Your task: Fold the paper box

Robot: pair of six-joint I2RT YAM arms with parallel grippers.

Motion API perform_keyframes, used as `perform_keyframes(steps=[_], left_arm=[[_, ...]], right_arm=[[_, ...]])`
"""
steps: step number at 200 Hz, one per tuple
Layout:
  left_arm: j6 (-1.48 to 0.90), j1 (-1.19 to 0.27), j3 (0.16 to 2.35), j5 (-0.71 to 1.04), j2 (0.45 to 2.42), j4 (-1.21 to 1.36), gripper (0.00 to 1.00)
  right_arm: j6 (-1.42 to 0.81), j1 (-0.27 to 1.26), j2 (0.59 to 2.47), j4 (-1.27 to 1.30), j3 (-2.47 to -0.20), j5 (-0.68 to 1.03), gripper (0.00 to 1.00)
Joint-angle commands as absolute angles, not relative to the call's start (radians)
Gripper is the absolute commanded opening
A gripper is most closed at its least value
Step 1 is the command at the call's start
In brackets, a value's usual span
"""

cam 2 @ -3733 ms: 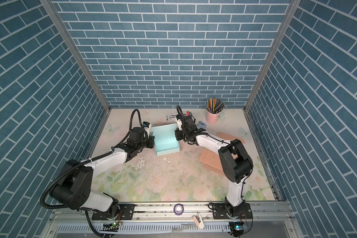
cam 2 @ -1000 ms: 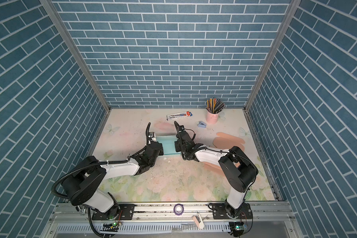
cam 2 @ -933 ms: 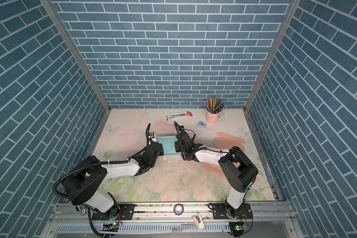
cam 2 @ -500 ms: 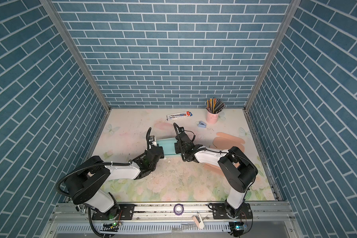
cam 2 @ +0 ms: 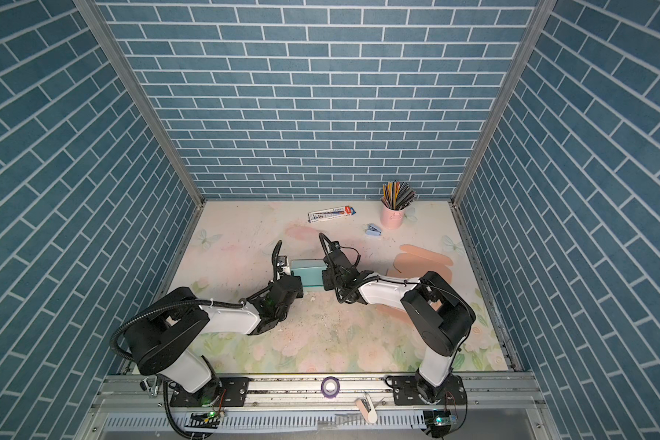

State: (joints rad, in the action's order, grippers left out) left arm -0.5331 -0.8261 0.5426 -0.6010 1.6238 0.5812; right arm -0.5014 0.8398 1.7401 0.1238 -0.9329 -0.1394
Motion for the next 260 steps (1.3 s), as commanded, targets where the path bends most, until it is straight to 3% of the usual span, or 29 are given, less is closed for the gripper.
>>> perform_keyframes(steps=[1,20,94,164,209,260], left_arm=[[-0.560,-0.854,0.530,-0.489,1.664,0.563,0.01],[-0.554,-0.854,0.526,-0.495,1.681,0.584,0.01],[-0.552,-0.853,0.542,-0.511,1.724,0.577,0.01],[-0.562,-0.851,0.597,-0.501,1.758,0.507,0.01],[-0.545,-0.856,0.609,-0.511,1.755,0.474,0.05],[-0.512,-0.877,0.629,-0.540,1.749,0.451,0.08]], right_arm=[[-0.543,0.876,1.775,0.133,-0.929,-0.031,0.17],[-0.532,0.874,1.760,0.142,-0.907,-0.051,0.20],[-0.460,0.874,1.573,0.384,-0.628,-0.083,0.54],[-0.385,0.875,1.233,0.461,-0.402,-0.096,0.62],[-0.369,0.857,1.076,0.055,-0.655,-0.096,0.66],[-0.447,0.700,1.307,-0.105,-0.926,0.123,0.65]])
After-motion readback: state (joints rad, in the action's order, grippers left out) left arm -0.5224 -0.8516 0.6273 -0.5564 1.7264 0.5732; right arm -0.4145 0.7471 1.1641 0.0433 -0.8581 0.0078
